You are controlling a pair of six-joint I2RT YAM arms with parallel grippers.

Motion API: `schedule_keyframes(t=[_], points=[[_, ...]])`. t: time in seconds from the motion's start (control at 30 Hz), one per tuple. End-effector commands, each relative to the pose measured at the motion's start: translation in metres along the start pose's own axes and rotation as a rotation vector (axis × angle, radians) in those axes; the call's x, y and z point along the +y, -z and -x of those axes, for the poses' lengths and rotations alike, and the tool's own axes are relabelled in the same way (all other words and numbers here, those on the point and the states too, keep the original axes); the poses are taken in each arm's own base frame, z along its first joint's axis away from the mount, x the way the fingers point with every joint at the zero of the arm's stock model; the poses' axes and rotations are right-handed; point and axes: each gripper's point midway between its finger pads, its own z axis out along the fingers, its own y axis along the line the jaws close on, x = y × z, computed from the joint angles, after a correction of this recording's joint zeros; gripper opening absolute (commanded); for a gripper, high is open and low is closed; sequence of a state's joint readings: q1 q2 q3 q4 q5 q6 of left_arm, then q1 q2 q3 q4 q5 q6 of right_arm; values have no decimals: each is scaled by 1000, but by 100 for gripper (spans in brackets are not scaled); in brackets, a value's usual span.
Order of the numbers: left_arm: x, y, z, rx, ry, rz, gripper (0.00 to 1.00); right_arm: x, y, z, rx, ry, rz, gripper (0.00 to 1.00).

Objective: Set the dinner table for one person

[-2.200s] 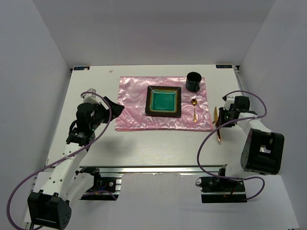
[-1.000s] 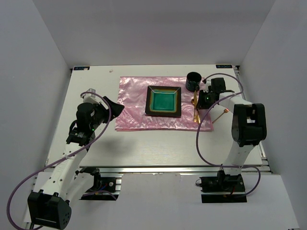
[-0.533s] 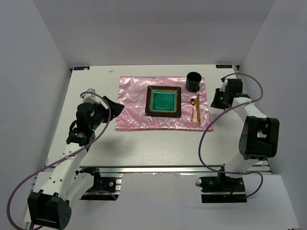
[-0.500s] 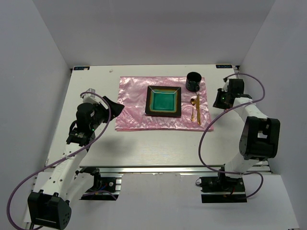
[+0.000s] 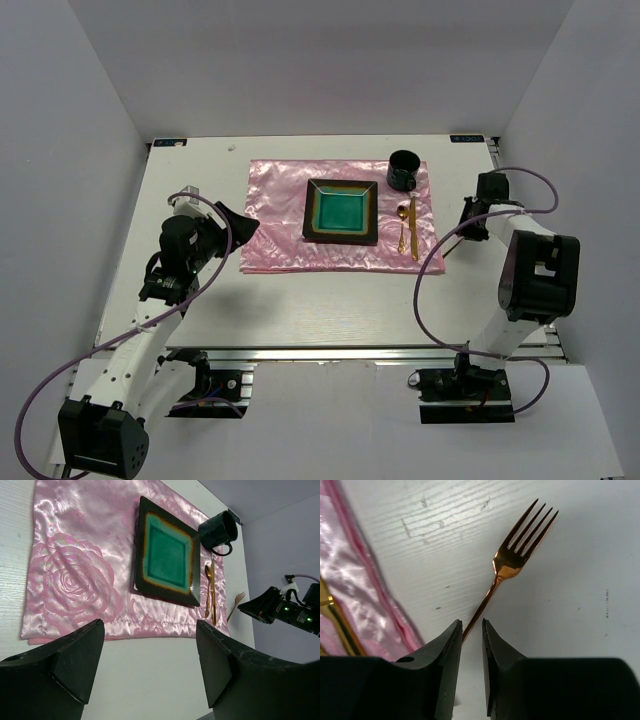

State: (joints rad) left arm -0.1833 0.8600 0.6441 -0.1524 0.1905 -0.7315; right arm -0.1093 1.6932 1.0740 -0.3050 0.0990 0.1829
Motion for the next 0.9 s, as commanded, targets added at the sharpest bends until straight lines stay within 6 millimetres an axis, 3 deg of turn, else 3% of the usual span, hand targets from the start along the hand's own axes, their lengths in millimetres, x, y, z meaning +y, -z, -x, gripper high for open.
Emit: schedule_keyframes(t=[0.0, 0.27, 0.37, 0.6, 0.7, 0.8, 0.83, 0.87], points=[[-3, 2, 3, -16, -4, -9, 83, -7, -13, 3, 24, -34, -54, 29], [-2, 2, 6, -18, -4, 6, 83, -12, -33, -1, 60, -33, -82, 33], [-2, 2, 6, -20, -2, 8, 83, -15, -40, -8, 86, -46, -96, 30], [-3, 1, 9, -18, -10, 18, 83, -36, -50, -22, 134, -115, -109, 0], [-3, -1, 8, -17, -1, 11, 83, -44, -50, -16, 126, -138, -93, 0], [-6, -4, 11, -18, -1, 0, 83, -43, -44, 4, 78, -133, -37, 0], [-8, -4, 11, -16, -4, -7, 83, -41, -40, 11, 56, -105, -17, 0], [-8, -5, 11, -15, -3, -6, 83, -27, -36, 19, 36, -81, 69, 0]])
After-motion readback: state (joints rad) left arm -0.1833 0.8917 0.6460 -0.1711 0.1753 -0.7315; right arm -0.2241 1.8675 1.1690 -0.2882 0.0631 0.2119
